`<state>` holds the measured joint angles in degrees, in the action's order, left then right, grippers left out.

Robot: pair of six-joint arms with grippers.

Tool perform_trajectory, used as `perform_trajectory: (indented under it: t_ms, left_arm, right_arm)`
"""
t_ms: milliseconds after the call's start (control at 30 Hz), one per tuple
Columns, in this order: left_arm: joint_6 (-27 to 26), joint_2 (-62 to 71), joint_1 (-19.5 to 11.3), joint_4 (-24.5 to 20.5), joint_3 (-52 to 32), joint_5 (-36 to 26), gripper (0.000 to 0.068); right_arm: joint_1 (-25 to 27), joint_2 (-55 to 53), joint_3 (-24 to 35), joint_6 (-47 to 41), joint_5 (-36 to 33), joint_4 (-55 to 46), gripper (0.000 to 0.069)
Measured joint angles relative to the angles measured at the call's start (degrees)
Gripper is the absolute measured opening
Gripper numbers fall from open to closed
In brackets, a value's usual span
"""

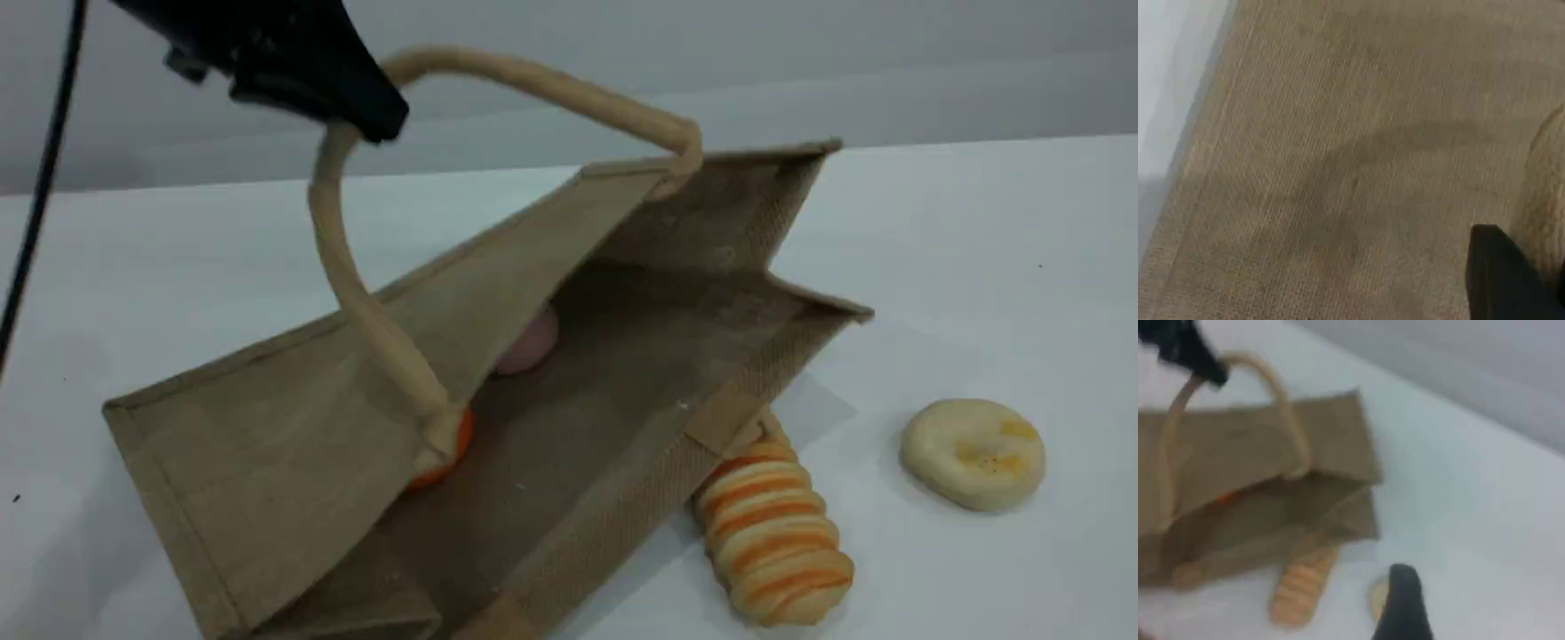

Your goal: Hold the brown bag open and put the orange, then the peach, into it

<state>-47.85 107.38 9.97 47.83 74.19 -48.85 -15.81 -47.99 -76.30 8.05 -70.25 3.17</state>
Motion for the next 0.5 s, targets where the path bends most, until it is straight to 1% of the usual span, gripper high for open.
perform_trajectory:
  t_ms: [100,233,300,367,500]
  left_arm:
    - [-0.4,2.9,0.0,1.5,0.0,0.1,0.0074]
    - [-4.3,6.2,0.0,4.6,0.0,0.6,0.0088]
    - [-6.7,7.2,0.0,6.4,0.0,1.0,0.0115]
    - [-8.7,7.6,0.0,8.1,0.0,0.9,0.0165]
    - [-11.8,7.6,0.0,11.1,0.1,-0.3,0.0345]
  right_arm:
    - [0.0,4.2,0.0,-3.0,0.0,-2.6,0.0474]
    - [0.0,7.3,0.9,-5.4,0.2,-3.2,0.0473]
    - [0.0,8.3,1.9,-5.5,0.2,-3.2,0.0473]
    - [0.0,8.9,3.3,-6.2,0.2,-3.2,0.0473]
    - [0.0,10.3,5.8,-6.3,0.2,-4.1,0.0472]
